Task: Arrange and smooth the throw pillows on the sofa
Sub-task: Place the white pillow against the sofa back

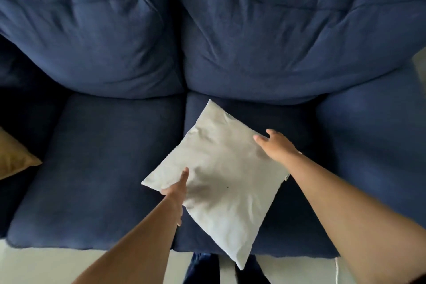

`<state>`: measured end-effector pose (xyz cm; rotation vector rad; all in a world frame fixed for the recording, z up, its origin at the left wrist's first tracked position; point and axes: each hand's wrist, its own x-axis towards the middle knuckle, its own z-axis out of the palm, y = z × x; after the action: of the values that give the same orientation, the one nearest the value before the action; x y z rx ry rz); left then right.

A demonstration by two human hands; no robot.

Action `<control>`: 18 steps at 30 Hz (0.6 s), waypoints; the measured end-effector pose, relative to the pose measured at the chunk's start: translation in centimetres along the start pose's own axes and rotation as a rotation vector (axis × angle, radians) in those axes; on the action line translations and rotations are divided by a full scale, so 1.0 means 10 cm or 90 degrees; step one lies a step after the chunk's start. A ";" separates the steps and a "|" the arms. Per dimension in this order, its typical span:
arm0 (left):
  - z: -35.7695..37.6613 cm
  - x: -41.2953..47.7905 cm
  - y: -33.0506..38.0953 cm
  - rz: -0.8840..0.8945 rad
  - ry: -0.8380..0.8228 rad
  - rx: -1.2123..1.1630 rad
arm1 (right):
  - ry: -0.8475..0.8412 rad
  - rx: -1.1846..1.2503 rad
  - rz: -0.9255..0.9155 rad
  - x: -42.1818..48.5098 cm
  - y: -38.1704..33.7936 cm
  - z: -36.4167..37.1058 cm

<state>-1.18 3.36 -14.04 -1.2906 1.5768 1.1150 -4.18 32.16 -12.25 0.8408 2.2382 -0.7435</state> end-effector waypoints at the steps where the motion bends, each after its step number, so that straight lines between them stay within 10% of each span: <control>1: 0.05 0.05 -0.03 -0.036 0.016 -0.045 | -0.016 0.003 -0.007 0.09 -0.01 0.02; 10: 0.34 0.16 -0.10 0.020 0.026 -0.312 | -0.091 0.042 0.017 0.55 -0.07 0.20; 18: 0.55 -0.25 0.26 0.231 -0.141 -0.269 | -0.129 0.451 0.043 0.37 0.46 -0.14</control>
<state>-3.08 9.58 -12.89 -1.1102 1.4900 1.8307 -3.61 37.44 -15.26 1.0910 1.7525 -1.5543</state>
